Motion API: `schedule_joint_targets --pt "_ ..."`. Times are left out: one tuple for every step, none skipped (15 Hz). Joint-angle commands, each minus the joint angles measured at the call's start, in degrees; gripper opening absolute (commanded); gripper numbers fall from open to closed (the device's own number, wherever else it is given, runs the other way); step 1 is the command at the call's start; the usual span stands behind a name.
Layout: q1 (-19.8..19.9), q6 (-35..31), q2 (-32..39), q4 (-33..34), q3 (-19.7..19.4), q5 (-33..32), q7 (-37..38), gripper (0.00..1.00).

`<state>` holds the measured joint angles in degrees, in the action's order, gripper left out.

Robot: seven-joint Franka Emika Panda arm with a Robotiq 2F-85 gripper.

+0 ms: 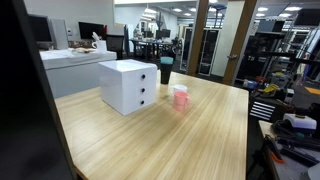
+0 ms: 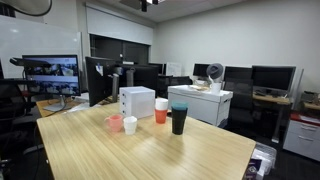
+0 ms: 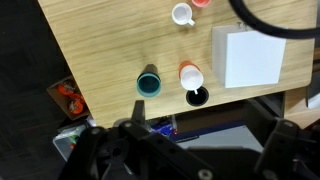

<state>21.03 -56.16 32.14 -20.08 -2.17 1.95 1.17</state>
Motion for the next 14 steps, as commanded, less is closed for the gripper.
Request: schedule_joint_targets --pt "1.2 2.1 -2.2 -1.3 -0.2 1.4 -3.0 1.00" --pt "1.2 1.8 -2.3 -1.2 -0.3 1.1 -3.8 1.00" --pt "1.2 2.1 -2.4 -1.3 -0.4 0.9 -4.7 1.00" --pt "1.2 2.1 -2.5 -1.4 -0.5 0.6 -5.8 1.00" --pt "1.0 2.3 -2.5 -1.4 -0.7 0.2 -7.1 1.00" --pt "0.9 2.3 -2.4 -1.4 -0.8 0.0 -8.0 1.00" --pt "0.8 2.3 -2.3 -1.4 -1.0 -0.4 -9.1 1.00" --pt "0.6 2.3 -2.2 -1.5 -1.2 -0.7 -10.0 1.00" --pt "0.6 2.4 -2.1 -1.6 -1.4 -1.0 -10.7 1.00" --pt "0.5 2.4 -2.0 -1.7 -1.6 -1.2 -11.6 1.00" --pt "0.4 2.2 -1.9 -1.7 -1.8 -1.4 -12.1 1.00" --pt "0.2 2.3 -1.8 -1.8 -2.2 -2.0 -12.6 1.00" --pt "0.2 2.2 -1.7 -1.9 -2.5 -2.4 -13.3 1.00" --pt "0.1 1.8 -1.3 -1.9 -2.9 -3.0 -13.8 1.00"
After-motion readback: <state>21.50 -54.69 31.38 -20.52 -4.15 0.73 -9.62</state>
